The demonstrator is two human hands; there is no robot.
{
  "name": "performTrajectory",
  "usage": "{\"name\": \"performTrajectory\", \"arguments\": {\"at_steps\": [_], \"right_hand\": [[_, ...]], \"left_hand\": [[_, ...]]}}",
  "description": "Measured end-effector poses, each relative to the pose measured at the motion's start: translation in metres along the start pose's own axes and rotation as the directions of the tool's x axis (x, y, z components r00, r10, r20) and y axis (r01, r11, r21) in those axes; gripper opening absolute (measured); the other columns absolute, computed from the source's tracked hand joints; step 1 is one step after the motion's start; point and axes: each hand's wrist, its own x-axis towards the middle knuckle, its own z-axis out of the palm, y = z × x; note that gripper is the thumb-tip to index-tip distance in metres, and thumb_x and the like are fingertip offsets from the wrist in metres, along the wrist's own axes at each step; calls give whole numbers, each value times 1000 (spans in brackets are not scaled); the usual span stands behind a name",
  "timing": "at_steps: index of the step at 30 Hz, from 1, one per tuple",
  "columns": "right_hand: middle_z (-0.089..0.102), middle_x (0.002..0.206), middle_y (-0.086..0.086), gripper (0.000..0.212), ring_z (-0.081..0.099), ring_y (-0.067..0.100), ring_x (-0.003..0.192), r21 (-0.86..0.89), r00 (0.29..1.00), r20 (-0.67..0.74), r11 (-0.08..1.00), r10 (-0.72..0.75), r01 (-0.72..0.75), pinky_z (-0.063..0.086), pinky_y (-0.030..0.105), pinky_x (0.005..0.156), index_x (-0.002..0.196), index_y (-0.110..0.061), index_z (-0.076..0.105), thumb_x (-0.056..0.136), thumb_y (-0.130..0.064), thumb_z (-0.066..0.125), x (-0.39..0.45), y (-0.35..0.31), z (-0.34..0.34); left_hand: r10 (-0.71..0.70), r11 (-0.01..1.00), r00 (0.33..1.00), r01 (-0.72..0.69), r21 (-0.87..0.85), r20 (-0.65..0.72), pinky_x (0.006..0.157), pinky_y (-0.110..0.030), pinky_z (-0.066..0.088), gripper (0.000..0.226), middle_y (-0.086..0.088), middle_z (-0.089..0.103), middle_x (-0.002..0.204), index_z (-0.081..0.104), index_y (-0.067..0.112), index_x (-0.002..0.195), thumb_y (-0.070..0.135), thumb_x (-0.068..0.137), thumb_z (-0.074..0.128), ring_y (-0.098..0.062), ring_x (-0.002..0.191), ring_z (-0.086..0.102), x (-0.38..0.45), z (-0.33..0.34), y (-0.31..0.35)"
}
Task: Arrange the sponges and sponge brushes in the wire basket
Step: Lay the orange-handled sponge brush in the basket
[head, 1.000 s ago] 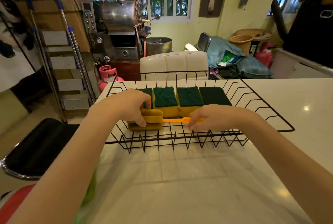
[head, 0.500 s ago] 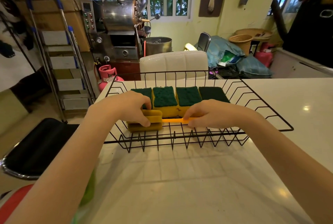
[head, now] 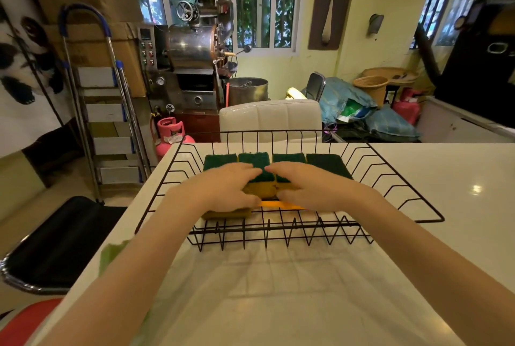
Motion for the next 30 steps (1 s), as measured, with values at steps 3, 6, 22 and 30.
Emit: {"name": "performTrajectory", "arguments": {"at_steps": [3,6,22,30], "right_hand": [[15,155,4,61,14,21,140,-154,988,138,987,67,-46,18,38,113,144,-18,12,92,-33,42,4,-3,6],[1,157,1,64,-1,18,143,-255,975,192,965,116,-64,8,41,115,144,-19,3,93,-39,37,4,-3,9],[48,136,4,51,47,10,105,48,998,-61,999,24,-21,37,22,83,138,-25,29,91,-31,46,-10,-20,-15],[43,138,-10,54,39,4,120,120,952,-228,965,-203,235,32,22,95,134,-33,32,86,-30,56,-64,-93,9]], "left_hand": [[-59,998,993,56,31,104,112,-41,15,69,-3,7,154,7,25,141,49,86,41,-24,139,13,3,4,2],[-65,998,985,62,23,161,112,-37,13,67,-2,0,155,5,24,141,50,87,36,-24,140,9,2,4,3],[-25,983,990,-1,-181,-141,97,-33,36,49,-4,43,139,33,27,134,40,88,44,-20,121,42,-30,-16,-2],[-52,959,842,-107,-260,-537,77,-9,36,39,19,50,112,43,31,125,27,87,48,10,95,46,-125,-17,-12]]}}
